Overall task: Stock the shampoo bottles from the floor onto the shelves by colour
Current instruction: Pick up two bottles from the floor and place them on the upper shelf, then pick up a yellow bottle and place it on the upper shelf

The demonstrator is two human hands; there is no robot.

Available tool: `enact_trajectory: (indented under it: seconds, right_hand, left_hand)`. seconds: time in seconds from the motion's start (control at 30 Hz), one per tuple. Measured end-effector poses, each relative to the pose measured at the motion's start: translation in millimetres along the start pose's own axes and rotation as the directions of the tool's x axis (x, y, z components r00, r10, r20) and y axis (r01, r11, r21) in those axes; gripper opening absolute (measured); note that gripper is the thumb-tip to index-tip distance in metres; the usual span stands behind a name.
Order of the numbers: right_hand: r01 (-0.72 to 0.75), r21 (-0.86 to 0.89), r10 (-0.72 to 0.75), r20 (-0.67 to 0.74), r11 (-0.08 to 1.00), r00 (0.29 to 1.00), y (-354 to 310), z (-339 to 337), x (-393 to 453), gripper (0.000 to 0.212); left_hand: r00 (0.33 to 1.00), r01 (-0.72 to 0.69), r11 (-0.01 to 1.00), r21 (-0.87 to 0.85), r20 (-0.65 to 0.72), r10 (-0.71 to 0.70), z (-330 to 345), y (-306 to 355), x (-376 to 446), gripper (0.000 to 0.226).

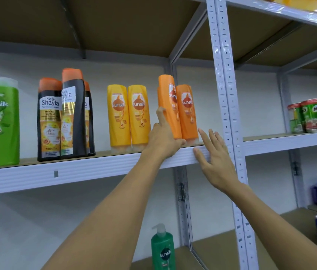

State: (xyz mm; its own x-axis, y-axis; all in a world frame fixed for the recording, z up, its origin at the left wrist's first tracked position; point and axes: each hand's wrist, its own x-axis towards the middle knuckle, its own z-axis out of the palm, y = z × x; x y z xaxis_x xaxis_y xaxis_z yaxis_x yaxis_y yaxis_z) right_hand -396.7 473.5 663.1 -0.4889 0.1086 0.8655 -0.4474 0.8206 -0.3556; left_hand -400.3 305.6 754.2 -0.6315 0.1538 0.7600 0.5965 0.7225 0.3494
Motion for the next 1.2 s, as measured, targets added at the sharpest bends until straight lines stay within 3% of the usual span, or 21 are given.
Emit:
enact_trajectory:
  seconds: [0.2, 0.4, 0.5, 0.63, 0.7, 0.8, 0.9, 1.1, 1.2]
  right_hand:
    - [-0.019, -0.003, 0.019, 0.000, 1.000, 1.000, -4.4, -1.1, -2.1, 0.062]
    - [-0.056, -0.003, 0.056, 0.044, 0.998, 0.997, -17.7, 0.1, -22.6, 0.066]
    - [-0.066, -0.001, 0.066, 0.090, 0.998, 0.994, -28.4, 0.1, -40.4, 0.067]
    - [-0.061, 0.089, 0.051, 0.106, 0.994, 0.993, -42.6, 3.8, -80.3, 0.060]
    - [-0.047, 0.112, 0.036, 0.100, 0.993, 0.994, -46.6, 12.0, -113.2, 0.055]
    - [-0.073, 0.151, 0.055, 0.123, 0.986, 0.991, -52.0, 32.0, -176.9, 0.049]
    - [-0.120, 0.156, 0.090, 0.182, 0.981, 0.979, -59.6, 54.5, -249.6, 0.044]
    - [-0.268, 0.179, 0.166, 0.444, 0.947, 0.881, -70.3, 100.8, -408.8, 0.049]
    - [-0.349, 0.175, 0.219, 0.508, 0.921, 0.833, -75.9, 111.6, -477.0, 0.047]
  left_hand:
    - [1.000, -0.017, 1.000, -0.001, 0.010, 0.017, -3.5, 0.1, -9.4, 0.092]
    - [0.981, -0.139, 0.925, 0.352, -0.076, 0.176, -5.8, -13.5, -56.2, 0.041]
    - [0.940, -0.261, 0.834, 0.487, -0.069, 0.335, -5.5, -43.7, -90.3, 0.053]
    - [0.916, -0.366, 0.823, 0.434, 0.011, 0.402, -14.9, -79.2, -139.0, 0.068]
    - [0.934, -0.344, 0.875, 0.341, 0.032, 0.355, -18.2, -91.8, -170.6, 0.064]
    - [0.986, -0.157, 0.972, 0.172, 0.089, 0.144, -15.6, -111.7, -235.6, 0.058]
    - [0.989, -0.007, 0.994, 0.106, 0.149, -0.009, -7.7, -137.5, -307.4, 0.055]
    - [0.907, 0.313, 0.946, 0.085, 0.269, -0.324, 14.1, -187.0, -454.3, 0.042]
    - [0.850, 0.414, 0.906, 0.091, 0.318, -0.420, 22.6, -201.6, -519.8, 0.044]
